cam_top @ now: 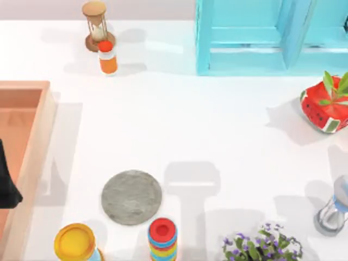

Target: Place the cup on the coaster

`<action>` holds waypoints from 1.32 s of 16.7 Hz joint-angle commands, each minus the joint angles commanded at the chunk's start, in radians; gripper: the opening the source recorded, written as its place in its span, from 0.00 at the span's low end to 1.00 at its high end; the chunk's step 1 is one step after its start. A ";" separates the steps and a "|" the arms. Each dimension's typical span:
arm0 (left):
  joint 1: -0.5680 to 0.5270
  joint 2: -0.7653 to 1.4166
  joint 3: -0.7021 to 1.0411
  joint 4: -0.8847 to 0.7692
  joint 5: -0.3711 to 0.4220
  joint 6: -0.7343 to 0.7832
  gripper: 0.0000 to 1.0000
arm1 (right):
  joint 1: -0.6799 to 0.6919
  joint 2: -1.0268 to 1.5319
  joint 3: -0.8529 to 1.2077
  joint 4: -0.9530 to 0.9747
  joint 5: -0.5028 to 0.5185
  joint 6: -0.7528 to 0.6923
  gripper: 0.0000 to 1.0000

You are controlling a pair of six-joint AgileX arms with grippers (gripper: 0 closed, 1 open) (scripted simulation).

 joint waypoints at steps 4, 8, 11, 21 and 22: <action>0.000 0.000 0.000 0.000 0.000 0.000 1.00 | -0.022 0.099 0.077 -0.088 0.000 -0.108 1.00; 0.000 0.000 0.000 0.000 0.000 0.000 1.00 | -0.024 0.105 0.081 -0.092 0.000 -0.113 1.00; 0.000 0.000 0.000 0.000 0.000 0.000 1.00 | -0.028 0.114 0.071 -0.074 0.000 -0.119 1.00; 0.000 0.000 0.000 0.000 0.000 0.000 1.00 | -0.040 0.224 -0.189 0.298 0.000 -0.128 1.00; 0.000 0.000 0.000 0.000 0.000 0.000 1.00 | -0.029 0.226 -0.210 0.321 0.000 -0.117 1.00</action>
